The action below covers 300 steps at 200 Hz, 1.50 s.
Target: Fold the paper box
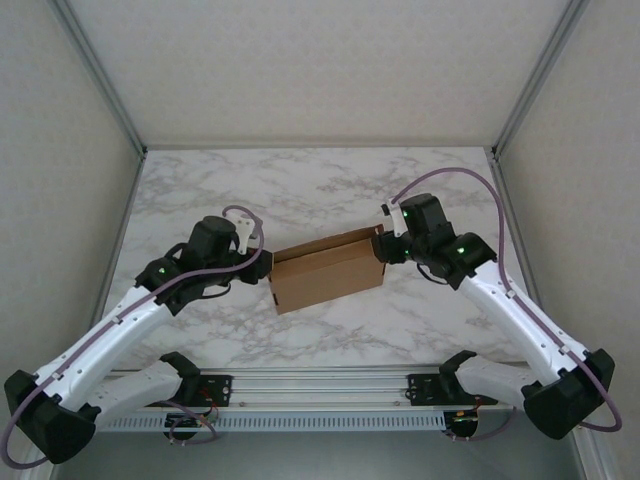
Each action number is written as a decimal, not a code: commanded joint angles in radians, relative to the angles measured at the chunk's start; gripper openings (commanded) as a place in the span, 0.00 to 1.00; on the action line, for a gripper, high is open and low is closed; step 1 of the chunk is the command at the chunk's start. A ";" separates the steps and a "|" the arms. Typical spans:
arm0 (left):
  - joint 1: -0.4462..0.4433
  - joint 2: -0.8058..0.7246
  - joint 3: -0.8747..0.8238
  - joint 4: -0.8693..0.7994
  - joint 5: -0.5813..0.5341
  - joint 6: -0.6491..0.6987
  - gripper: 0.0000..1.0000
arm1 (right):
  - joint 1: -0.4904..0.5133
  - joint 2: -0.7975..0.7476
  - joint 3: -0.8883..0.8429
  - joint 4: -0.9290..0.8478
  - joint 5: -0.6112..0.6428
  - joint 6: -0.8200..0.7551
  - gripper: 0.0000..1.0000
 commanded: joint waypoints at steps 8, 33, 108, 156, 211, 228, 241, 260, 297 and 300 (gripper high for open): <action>0.007 0.015 0.026 -0.057 -0.043 -0.004 0.27 | -0.028 0.029 -0.001 0.024 -0.025 -0.008 0.49; 0.008 0.020 0.039 -0.063 -0.088 -0.002 0.31 | -0.029 0.041 0.005 0.027 -0.029 -0.008 0.49; 0.008 -0.039 0.098 -0.050 -0.129 0.042 0.39 | -0.029 0.005 -0.007 0.025 -0.081 -0.014 0.49; 0.018 0.032 0.039 -0.025 -0.255 -0.019 0.53 | -0.026 0.055 -0.030 0.098 -0.157 0.044 0.50; 0.067 0.016 -0.088 0.157 -0.238 -0.224 0.56 | 0.031 0.363 0.011 0.172 -0.124 0.139 0.36; 0.128 0.008 -0.150 0.224 -0.208 -0.275 0.57 | 0.036 0.427 0.015 0.220 -0.119 0.162 0.33; 0.190 0.012 -0.185 0.269 -0.173 -0.308 0.57 | 0.036 0.467 0.040 0.240 -0.118 0.175 0.31; 0.273 0.030 -0.218 0.330 -0.122 -0.355 0.57 | 0.040 0.522 0.102 0.248 -0.099 0.184 0.28; 0.375 0.124 -0.274 0.414 -0.102 -0.442 0.59 | 0.070 0.688 0.291 0.199 -0.083 0.153 0.26; 0.381 0.134 -0.278 0.420 -0.099 -0.449 0.59 | 0.075 0.702 0.304 0.194 -0.077 0.149 0.26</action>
